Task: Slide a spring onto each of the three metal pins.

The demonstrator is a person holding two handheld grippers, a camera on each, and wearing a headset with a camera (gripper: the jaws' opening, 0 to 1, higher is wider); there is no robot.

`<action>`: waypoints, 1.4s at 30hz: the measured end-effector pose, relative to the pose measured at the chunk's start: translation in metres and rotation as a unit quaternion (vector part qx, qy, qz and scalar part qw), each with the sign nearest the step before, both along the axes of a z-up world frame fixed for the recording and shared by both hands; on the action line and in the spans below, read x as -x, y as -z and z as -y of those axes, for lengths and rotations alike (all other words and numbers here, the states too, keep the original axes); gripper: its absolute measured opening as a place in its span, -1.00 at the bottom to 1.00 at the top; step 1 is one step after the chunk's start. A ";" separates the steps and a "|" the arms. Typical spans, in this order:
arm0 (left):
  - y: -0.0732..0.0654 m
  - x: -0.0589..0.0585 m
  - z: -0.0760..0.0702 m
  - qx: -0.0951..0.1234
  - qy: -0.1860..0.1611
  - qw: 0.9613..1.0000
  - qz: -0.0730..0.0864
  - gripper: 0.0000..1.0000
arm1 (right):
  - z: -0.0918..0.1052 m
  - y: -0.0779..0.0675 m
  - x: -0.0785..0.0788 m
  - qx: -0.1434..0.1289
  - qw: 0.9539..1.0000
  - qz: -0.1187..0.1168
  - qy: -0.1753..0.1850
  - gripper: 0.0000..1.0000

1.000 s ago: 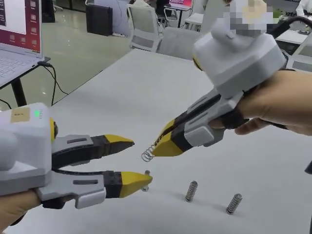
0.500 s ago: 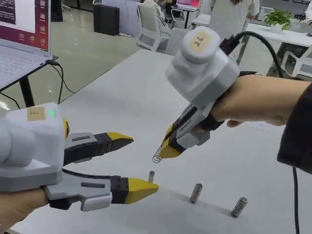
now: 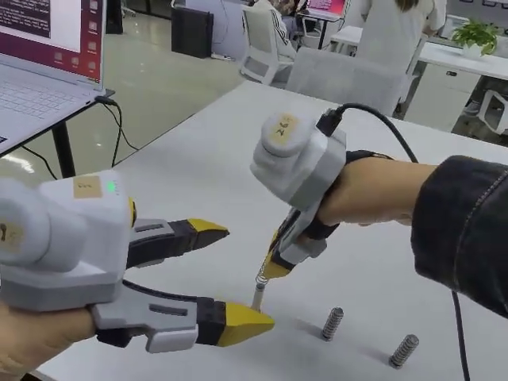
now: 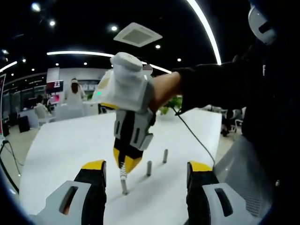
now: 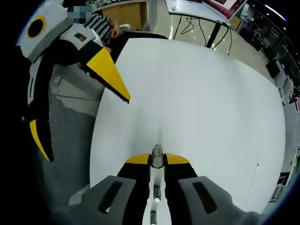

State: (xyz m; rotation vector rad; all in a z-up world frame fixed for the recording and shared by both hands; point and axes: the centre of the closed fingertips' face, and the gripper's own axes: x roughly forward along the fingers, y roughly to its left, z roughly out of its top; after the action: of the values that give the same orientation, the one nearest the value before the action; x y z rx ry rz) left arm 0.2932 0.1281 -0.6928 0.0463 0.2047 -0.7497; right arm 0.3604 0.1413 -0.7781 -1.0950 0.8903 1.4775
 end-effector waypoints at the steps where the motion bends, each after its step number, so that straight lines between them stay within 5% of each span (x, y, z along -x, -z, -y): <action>1: 0.000 0.000 0.000 0.000 0.000 1.000 0.000 0.31 | 0.000 0.002 0.000 0.003 1.000 -0.003 0.000 -0.84; 42: 0.000 0.001 0.000 0.004 -0.001 1.000 0.003 0.28 | 0.008 0.053 0.001 0.045 0.999 -0.003 0.006 -0.78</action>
State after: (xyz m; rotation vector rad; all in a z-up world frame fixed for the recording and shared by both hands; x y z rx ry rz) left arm 0.2925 0.1284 -0.6928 0.0396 0.1964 -0.7489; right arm 0.3592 0.1331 -0.8314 -1.1501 0.9750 1.4438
